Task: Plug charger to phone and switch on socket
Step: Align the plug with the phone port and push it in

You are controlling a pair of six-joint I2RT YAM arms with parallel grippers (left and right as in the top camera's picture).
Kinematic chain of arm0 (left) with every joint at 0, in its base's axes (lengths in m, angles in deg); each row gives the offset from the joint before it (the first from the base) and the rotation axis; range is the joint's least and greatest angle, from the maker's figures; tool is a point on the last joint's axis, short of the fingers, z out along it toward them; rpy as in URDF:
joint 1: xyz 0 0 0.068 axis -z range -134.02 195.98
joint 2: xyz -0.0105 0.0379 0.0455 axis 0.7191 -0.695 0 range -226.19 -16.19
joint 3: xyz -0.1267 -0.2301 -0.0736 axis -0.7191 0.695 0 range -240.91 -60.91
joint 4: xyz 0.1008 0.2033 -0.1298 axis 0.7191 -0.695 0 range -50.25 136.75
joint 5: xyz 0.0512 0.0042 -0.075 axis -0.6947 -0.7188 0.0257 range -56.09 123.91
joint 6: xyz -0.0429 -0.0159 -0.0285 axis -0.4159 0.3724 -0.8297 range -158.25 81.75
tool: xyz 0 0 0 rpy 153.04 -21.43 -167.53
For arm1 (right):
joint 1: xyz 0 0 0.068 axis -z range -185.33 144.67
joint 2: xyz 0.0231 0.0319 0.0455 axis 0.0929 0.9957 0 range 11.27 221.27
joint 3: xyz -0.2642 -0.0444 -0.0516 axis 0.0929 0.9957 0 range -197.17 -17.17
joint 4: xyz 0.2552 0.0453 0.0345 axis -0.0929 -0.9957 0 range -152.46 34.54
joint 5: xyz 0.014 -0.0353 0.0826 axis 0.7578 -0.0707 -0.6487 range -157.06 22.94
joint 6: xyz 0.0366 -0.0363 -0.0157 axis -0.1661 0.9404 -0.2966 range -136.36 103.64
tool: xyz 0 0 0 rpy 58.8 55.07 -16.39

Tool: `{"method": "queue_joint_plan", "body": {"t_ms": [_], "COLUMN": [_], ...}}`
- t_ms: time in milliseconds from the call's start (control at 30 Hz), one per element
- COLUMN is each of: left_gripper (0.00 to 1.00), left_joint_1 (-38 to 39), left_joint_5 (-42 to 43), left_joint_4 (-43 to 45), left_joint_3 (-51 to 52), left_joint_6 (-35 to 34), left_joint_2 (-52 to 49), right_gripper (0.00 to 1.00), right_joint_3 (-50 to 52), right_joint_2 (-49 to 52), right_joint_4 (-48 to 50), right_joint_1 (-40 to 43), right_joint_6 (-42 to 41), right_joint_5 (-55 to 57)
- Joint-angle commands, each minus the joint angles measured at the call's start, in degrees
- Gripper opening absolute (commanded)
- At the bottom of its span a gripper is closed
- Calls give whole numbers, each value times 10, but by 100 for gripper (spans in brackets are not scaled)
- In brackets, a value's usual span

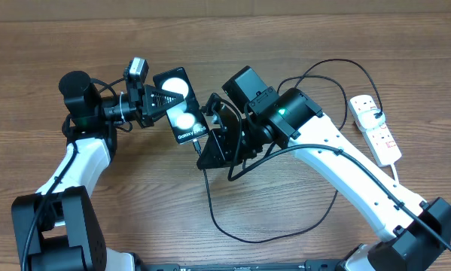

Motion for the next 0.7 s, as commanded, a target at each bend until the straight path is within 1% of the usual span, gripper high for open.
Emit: {"method": "queue_joint_plan", "body": {"t_ms": [0, 200, 300, 400, 467, 533, 600, 667], "left_gripper": [4, 4, 4, 4, 4, 4, 4, 4], "left_joint_1": [4, 12, 12, 12, 12, 12, 12, 12], "left_joint_5": [21, 21, 21, 21, 20, 14, 7, 2], "left_joint_4": [4, 4, 4, 4, 4, 5, 4, 4], "left_joint_3": [-16, -16, -16, -16, -16, -16, -16, -16], "left_joint_6": [12, 37, 61, 88, 94, 96, 114, 129], "left_joint_2": [-2, -2, -2, -2, -2, -2, -2, -2], "right_gripper": [4, 4, 10, 19, 25, 29, 34, 45], "right_joint_3": [3, 3, 3, 3, 3, 3, 2, -3], "right_joint_2": [-16, -16, -16, -16, -16, -16, -16, -16], "right_joint_4": [20, 23, 12, -3, -11, -16, -19, -26], "right_joint_1": [2, 2, 2, 2, 2, 2, 2, 2], "right_joint_6": [0, 0, 0, 0, 0, 5, 16, 33], "right_joint_5": [8, 48, 56, 56, 56, 56, 56, 56]}}
